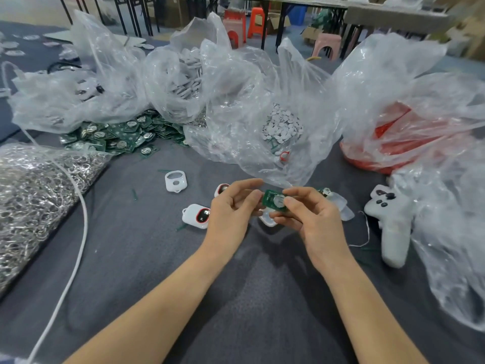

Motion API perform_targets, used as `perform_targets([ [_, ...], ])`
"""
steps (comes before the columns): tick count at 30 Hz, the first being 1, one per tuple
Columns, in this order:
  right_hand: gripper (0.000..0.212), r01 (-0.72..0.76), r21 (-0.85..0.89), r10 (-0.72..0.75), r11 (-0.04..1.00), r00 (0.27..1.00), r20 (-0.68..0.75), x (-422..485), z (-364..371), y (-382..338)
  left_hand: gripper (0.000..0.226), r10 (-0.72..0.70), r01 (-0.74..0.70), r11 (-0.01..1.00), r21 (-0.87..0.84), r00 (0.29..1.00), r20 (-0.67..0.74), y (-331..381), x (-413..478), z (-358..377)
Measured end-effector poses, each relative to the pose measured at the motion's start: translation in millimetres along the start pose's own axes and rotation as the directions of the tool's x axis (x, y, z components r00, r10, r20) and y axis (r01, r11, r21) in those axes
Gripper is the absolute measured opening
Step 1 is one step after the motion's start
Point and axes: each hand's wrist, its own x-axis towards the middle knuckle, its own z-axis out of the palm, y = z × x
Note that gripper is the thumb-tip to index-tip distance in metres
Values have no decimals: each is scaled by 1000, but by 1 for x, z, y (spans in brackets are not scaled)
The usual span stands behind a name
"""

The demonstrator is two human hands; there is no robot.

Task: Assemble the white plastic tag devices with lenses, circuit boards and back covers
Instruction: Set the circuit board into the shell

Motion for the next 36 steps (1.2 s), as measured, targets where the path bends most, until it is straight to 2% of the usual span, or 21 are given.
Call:
perform_targets([
  [2, 10, -23, 30, 25, 999, 998, -51, 1, -1, -1, 23, 86, -82, 982, 172, 996, -16, 0, -2, -1],
  [4, 13, -42, 61, 48, 997, 993, -111, 3, -4, -3, 26, 184, -188, 903, 387, 982, 50, -2, -4, -2],
  [6, 17, -53, 91, 69, 994, 982, -175, 5, -7, -6, 34, 183, -243, 807, 539, 970, 162, -5, -5, -2],
  [9, 20, -64, 135, 97, 989, 962, -256, 7, -12, -9, 48, 131, -258, 721, 643, 962, 240, -9, -4, -3],
  [14, 24, -29, 96, 59, 995, 945, -321, 8, -16, -10, 58, 105, -310, 603, 735, 944, 313, -15, -3, -2],
  [17, 22, -40, 111, 76, 993, 936, -344, 9, -16, -8, 56, 86, -323, 577, 750, 937, 338, -14, -1, -3],
  [20, 21, -53, 179, 111, 982, 937, -332, 9, -17, -7, 56, 66, -337, 607, 720, 924, 377, -12, -1, -4],
  [24, 24, -70, 196, 123, 978, 954, -275, 9, -17, -6, 71, 90, -358, 665, 656, 909, 406, -8, -2, -5],
  [27, 31, -101, 208, 143, 973, 969, -200, 9, -15, -6, 67, 179, -342, 685, 643, 935, 306, -9, -1, -5],
  [29, 41, -102, 176, 127, 979, 982, -140, 8, -15, -6, 59, 191, -299, 687, 662, 954, 233, -10, -1, -4],
  [31, 45, -69, 97, 80, 993, 989, -122, 7, -15, -4, 55, 190, -300, 664, 685, 953, 234, -10, -2, -2],
  [34, 37, -22, -49, 14, 999, 988, -155, 6, -15, -3, 49, 181, -327, 618, 715, 944, 275, -10, -5, -2],
  [36, 30, -16, -84, 1, 996, 983, -186, 6, -15, -3, 44, 183, -328, 607, 724, 944, 274, -9, -6, -2],
])
